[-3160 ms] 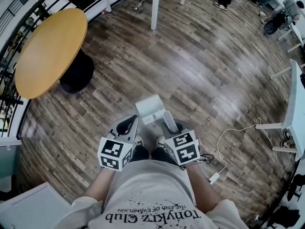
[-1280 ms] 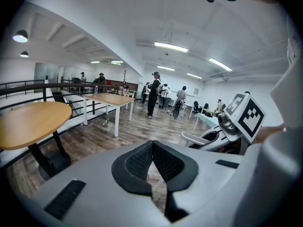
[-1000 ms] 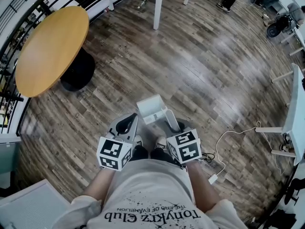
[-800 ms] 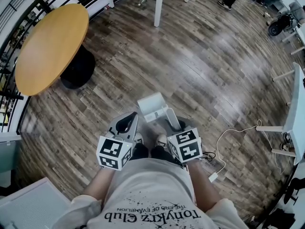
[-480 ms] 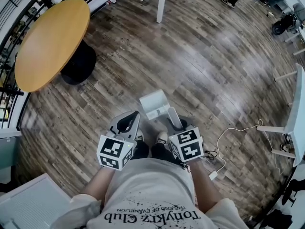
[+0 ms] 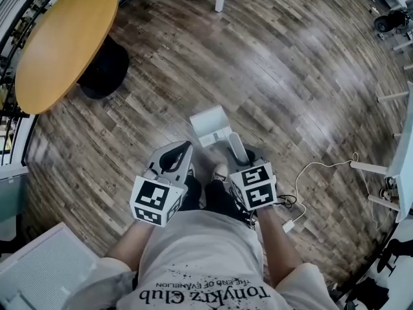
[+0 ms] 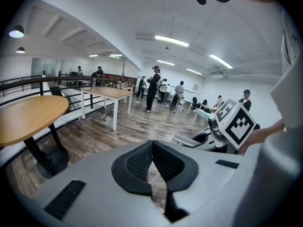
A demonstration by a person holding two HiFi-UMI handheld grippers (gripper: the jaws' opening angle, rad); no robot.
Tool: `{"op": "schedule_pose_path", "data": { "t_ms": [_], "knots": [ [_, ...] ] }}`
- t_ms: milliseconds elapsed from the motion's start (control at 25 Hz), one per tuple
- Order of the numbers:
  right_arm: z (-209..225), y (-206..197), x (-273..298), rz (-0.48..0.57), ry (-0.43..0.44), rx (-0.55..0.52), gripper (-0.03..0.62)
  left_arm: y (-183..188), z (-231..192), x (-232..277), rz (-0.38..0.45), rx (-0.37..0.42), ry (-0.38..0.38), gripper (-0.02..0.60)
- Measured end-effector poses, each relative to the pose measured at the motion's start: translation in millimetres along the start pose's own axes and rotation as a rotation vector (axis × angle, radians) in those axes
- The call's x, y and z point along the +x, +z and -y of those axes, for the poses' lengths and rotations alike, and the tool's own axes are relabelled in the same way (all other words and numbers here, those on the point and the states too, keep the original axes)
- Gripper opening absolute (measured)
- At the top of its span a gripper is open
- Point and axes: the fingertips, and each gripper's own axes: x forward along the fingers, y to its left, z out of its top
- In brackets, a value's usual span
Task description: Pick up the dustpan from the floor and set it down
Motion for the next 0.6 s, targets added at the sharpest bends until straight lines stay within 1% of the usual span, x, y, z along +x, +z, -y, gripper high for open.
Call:
{"op": "schedule_pose_path", "data": {
  "t_ms": [320, 600],
  "knots": [
    [9, -16, 27, -0.002, 0.005, 0.016, 0.072, -10, 0, 12, -0.026, -0.004, -0.005, 0.023],
    [21, -27, 64, -0.003, 0.003, 0.032, 0.072, -25, -11, 22, -0.059, -0.020, -0.002, 0.023]
  ]
}}
